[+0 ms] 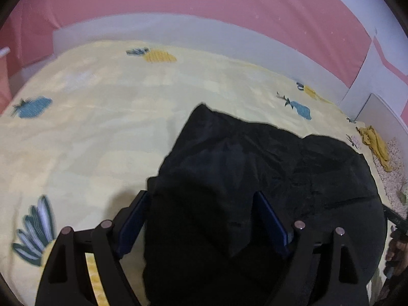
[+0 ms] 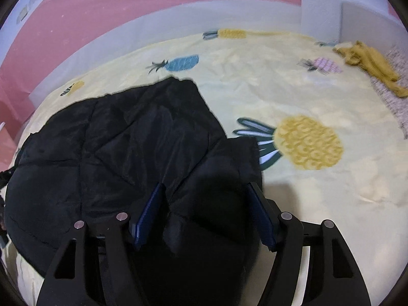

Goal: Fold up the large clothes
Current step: 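Open both tools and release the folded jacket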

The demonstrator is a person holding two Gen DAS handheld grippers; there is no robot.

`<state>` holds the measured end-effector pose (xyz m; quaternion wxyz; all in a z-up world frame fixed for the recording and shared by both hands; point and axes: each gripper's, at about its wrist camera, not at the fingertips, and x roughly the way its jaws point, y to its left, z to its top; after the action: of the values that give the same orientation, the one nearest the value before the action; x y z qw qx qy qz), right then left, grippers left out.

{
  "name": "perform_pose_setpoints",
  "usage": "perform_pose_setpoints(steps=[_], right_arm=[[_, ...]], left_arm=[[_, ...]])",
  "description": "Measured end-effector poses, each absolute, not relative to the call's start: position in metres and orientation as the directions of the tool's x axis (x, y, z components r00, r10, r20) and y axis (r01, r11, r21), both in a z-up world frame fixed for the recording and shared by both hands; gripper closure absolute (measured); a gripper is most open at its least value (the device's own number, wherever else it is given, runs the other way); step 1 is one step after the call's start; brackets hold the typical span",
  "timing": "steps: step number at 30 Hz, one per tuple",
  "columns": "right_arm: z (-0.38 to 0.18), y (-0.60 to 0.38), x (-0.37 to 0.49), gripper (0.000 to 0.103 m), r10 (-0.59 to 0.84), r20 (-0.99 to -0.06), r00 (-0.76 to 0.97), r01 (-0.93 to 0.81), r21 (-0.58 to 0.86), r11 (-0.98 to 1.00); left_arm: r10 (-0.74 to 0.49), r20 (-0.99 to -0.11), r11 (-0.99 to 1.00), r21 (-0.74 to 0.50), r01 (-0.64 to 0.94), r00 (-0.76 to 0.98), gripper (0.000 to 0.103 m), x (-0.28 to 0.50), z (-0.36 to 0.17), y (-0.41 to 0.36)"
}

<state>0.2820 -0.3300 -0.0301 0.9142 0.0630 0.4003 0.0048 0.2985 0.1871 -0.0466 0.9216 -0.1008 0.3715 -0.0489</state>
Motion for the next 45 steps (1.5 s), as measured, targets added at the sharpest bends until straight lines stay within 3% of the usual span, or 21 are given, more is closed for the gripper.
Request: perform_pose_setpoints(steps=[7,13,21,28,33,37,40,42,45], right_arm=[[0.007,-0.311,0.217,0.036,0.053,-0.643,0.764,-0.023,0.055,0.998],[-0.035,-0.301,0.217,0.036,0.057,-0.724,0.687,-0.052,0.029,0.998],[-0.045,-0.304,0.223,0.035,0.050,-0.739,0.672,-0.042,0.030,0.999],[-0.009,-0.283,0.202,0.035,0.003,-0.652,0.758,-0.032,-0.033,0.999],[0.004,-0.274,0.206,0.035,-0.181,-0.604,0.776,0.063,-0.211,0.975],[-0.003,-0.295,0.215,0.035,-0.140,-0.629,0.765,0.067,-0.139,0.988],[-0.023,-0.323,0.229,0.035,-0.052,-0.671,0.740,0.044,-0.030,0.999],[-0.033,-0.346,0.235,0.035,0.041,-0.703,0.710,0.044,0.102,0.994],[-0.027,-0.359,0.224,0.035,0.102,-0.695,0.712,0.044,0.189,0.981]], left_arm=[[-0.177,-0.589,0.980,-0.179,0.086,0.788,0.018,0.228,-0.019,0.182],[-0.172,-0.689,0.983,-0.168,0.076,0.704,0.018,0.237,-0.064,0.173],[-0.208,-0.712,0.952,-0.304,-0.027,0.671,0.017,0.256,-0.082,0.193],[-0.091,-0.631,0.989,-0.149,-0.005,0.771,0.022,0.229,-0.029,0.157],[0.045,-0.592,0.998,-0.003,-0.058,0.805,0.022,0.235,-0.015,0.138],[0.156,-0.605,0.987,0.119,-0.105,0.781,0.022,0.262,-0.029,0.145],[0.081,-0.663,0.996,0.024,-0.087,0.745,0.022,0.277,-0.037,0.165],[0.039,-0.661,0.996,-0.038,-0.085,0.750,0.022,0.274,-0.032,0.178],[-0.083,-0.634,0.986,-0.163,-0.027,0.769,0.022,0.255,-0.021,0.193]])
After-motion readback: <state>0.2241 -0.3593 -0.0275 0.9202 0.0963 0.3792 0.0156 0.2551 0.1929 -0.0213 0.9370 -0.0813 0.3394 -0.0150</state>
